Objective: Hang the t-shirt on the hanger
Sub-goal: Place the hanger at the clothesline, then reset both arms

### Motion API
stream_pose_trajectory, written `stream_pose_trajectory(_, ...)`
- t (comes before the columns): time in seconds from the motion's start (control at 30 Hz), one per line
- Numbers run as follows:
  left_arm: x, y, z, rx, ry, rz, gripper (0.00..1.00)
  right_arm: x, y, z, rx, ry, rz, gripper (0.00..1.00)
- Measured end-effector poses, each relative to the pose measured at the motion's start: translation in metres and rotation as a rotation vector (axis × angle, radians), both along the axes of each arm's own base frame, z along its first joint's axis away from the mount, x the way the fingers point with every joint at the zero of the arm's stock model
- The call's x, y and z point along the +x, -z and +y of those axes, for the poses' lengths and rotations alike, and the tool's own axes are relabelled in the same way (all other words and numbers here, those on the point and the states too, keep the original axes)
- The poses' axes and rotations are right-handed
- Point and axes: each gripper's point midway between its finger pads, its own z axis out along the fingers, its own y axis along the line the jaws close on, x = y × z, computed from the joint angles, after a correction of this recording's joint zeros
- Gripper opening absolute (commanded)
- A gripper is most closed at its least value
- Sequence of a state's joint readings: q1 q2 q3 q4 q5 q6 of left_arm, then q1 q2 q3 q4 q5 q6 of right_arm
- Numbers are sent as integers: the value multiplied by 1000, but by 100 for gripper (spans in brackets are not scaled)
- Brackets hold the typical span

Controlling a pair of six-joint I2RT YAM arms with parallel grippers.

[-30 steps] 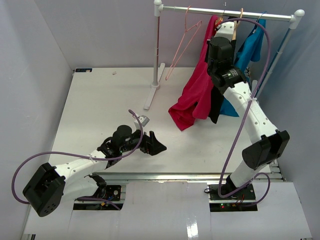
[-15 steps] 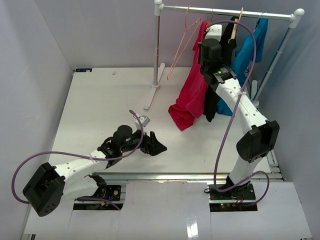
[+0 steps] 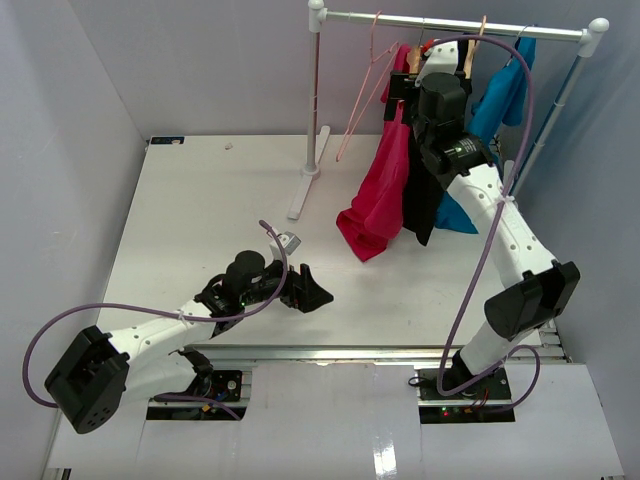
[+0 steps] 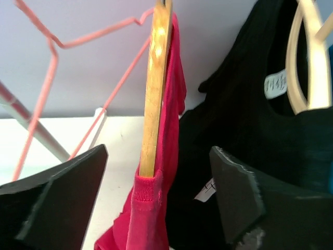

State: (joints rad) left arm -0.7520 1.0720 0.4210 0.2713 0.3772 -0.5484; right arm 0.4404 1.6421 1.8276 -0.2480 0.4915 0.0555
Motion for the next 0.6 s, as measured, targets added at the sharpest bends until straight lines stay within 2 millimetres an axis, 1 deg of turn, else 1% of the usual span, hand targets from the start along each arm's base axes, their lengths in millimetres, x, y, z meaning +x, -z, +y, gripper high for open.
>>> stream_pose_trajectory(0.1, 0, -2, 0, -3, 2, -10, 98, -15, -14, 0, 13, -40, -4, 94)
stream_pose_trajectory(0.2, 0, -3, -1, -8, 6, -19, 98, -38, -27, -3, 35, -75, -14, 90)
stream_pose_trajectory(0.33, 1, -5, -2, -14, 7, -29, 98, -86, -39, -11, 82, -139, -18, 90)
stream_pose_trajectory(0.4, 1, -5, -3, -15, 9, -33, 98, -112, -41, -14, 115, -183, -14, 90)
stream_pose_trajectory(0.43, 1, -6, -3, -16, 12, -37, 98, -124, -39, -15, 130, -203, -15, 90)
stream_pose_trajectory(0.47, 2, -6, -4, -18, 14, -41, 98, -138, -30, -17, 142, -224, -6, 90)
stream_pose_trajectory(0.5, 2, -6, -4, -20, 17, -46, 98, -154, -17, -19, 150, -243, 11, 90)
stream_pose_trajectory(0.53, 2, -7, -5, -22, 20, -52, 98, -168, 1, -22, 152, -258, 32, 90)
stream_pose_trajectory(0.6, 2, -8, -5, -28, 26, -65, 98, -196, 43, -31, 154, -272, 87, 90)
